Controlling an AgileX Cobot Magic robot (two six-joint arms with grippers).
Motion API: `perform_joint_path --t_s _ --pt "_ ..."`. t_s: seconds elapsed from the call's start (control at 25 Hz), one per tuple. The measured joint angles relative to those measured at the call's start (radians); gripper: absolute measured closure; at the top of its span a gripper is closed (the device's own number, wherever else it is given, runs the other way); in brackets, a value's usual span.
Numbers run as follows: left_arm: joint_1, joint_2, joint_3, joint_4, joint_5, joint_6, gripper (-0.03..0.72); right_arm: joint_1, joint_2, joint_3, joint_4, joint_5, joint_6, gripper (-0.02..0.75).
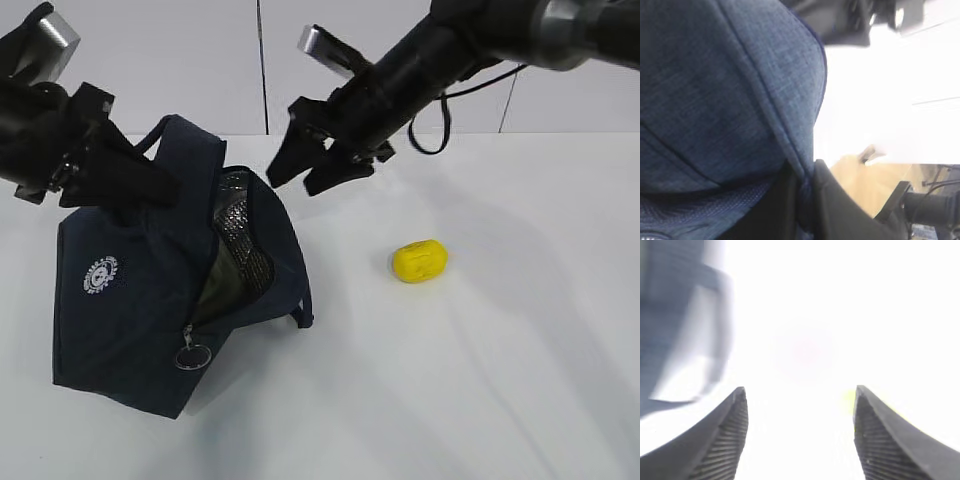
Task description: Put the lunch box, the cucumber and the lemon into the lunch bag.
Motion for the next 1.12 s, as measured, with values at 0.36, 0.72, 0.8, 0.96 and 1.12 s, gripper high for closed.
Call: perform_joint_path --t_s 0.36,0.72,0.8,0.96,1.12 --pt "0.000 0.000 0.000 0.016 -0.004 0.001 0.671 -0.010 -0.086 -0.012 -0.600 0.017 0.085 0.250" --pt "0.000 0.000 0.000 0.024 -0.010 0.005 0.671 -0.010 -0.074 -0.012 -0.726 0.017 0.061 0.250" --pt "0.000 0.000 0.000 0.028 -0.010 0.005 0.671 -0.010 -0.074 -0.012 -0.747 0.017 -0.038 0.250" --pt "0.000 0.000 0.000 0.033 -0.018 0.007 0.671 -0.010 -0.083 -0.012 -0.761 0.019 -0.135 0.250" --pt "0.000 0.000 0.000 0.036 -0.025 0.020 0.671 -0.011 -0.150 -0.005 -0.751 0.019 -0.160 0.250"
